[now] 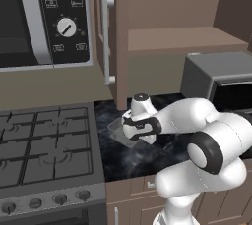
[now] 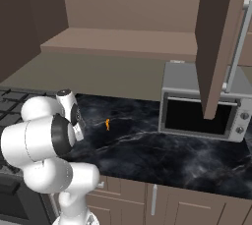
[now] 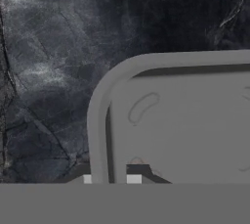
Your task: Retrieve the tupperware from the cabinet, then place the raw meat into the tupperware to avoid contamination.
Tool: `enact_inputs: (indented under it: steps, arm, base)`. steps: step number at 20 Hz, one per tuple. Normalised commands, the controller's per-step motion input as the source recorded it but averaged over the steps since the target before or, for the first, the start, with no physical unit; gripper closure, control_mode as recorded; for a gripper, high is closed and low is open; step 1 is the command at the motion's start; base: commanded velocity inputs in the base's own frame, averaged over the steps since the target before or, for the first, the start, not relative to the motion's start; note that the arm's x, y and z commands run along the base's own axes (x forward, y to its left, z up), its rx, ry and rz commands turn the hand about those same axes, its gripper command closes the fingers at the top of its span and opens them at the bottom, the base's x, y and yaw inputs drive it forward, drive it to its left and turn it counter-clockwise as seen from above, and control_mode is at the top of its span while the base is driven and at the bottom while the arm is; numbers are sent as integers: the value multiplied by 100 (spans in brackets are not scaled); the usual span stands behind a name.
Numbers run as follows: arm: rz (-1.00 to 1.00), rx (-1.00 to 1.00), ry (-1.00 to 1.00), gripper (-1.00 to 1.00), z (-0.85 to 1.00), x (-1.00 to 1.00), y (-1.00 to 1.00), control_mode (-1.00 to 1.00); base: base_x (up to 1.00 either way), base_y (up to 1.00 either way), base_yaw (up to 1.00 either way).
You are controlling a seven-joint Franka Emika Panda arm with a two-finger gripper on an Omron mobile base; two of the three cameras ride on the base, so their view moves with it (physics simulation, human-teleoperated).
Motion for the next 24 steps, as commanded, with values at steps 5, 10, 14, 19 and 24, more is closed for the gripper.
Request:
enact_inputs:
  steps: [5,10,14,19,24]
  arm:
    - [0,0,3,100,-11,0,0,-100]
    - [0,0,1,-100,-8,0,0,-100]
    - [0,0,0,-100,-2,0,0,-100]
    - [0,0,0,-100,0,0,0,-100]
    - [0,0,-5,-100,10,-1,1,-100]
  base:
    - [0,0,0]
    - [0,0,0]
    - [0,0,0]
    - [0,0,0]
    - [0,0,0]
